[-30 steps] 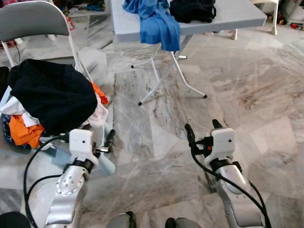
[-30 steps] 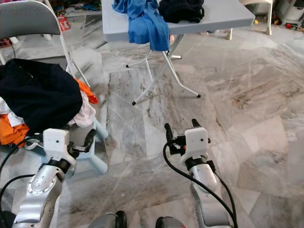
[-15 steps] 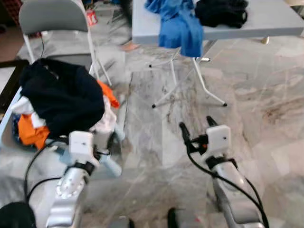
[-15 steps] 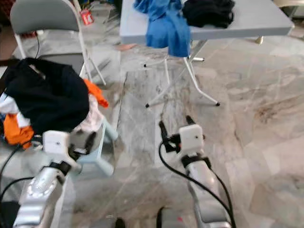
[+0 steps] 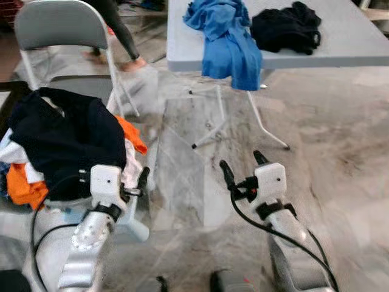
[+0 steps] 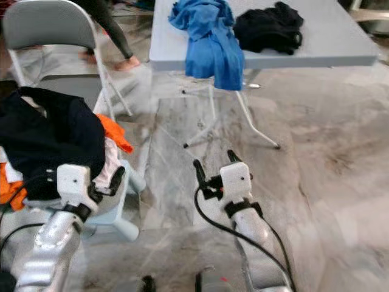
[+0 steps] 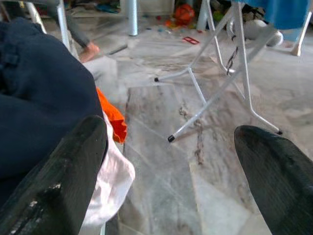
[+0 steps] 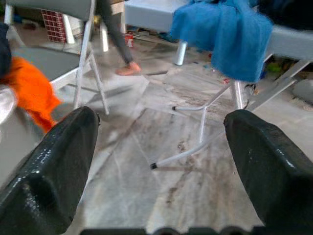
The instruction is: Hang hanger
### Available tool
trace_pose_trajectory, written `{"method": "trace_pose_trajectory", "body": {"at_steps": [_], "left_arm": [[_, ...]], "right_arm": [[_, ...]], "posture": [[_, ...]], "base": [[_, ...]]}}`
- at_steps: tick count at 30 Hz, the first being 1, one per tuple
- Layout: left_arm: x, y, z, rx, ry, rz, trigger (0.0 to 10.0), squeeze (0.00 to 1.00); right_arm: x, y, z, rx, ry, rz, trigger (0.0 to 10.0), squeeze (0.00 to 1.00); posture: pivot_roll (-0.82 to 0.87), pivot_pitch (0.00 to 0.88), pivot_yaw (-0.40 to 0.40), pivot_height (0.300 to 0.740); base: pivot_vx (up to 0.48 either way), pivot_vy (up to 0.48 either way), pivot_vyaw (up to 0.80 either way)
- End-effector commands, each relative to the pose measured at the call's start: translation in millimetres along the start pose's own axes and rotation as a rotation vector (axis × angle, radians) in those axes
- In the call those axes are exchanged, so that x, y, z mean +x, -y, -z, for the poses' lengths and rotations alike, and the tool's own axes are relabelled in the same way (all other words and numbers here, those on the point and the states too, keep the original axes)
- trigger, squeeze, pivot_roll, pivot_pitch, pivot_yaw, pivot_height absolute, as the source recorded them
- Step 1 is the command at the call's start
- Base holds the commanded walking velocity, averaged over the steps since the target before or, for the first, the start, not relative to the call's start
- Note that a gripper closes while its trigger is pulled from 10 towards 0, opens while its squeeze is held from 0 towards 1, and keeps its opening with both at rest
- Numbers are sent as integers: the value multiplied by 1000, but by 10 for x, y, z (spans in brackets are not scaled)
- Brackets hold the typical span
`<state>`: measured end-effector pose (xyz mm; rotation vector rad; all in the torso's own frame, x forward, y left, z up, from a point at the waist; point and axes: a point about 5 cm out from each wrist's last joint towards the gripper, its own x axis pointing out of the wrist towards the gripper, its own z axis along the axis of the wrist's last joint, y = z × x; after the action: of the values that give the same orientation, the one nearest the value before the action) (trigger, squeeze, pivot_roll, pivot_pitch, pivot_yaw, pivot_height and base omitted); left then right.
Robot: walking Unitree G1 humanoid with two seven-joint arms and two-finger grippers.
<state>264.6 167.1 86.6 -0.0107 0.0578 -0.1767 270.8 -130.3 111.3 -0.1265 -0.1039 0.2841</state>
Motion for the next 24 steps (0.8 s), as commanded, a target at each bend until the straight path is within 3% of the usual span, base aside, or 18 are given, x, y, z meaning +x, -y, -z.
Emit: {"method": "trace_pose_trajectory", "body": {"at_steps": [1, 8, 19, 24], "left_arm": [[-33, -77, -2, 18, -10, -30, 10000, 0], [-36, -73, 5, 12, -12, -38, 10000, 0], [19, -160, 51, 32, -61, -134, 10000, 0], [21, -144, 59, 24, -67, -116, 10000, 0]], "right_arm": [[6, -88, -15, 17, 8, -31, 10000, 0], [24, -103, -27, 11, 13, -54, 10000, 0], [17, -118, -18, 30, 9, -53, 10000, 0], [6, -128, -20, 12, 10, -62, 10000, 0]], "posture": [[-36, 212, -17, 740], [-35, 213, -19, 740], [-39, 219, -13, 740], [-41, 224, -10, 740]], "base": [[0, 0, 0], [0, 0, 488], [0, 0, 0], [0, 0, 0]]}}
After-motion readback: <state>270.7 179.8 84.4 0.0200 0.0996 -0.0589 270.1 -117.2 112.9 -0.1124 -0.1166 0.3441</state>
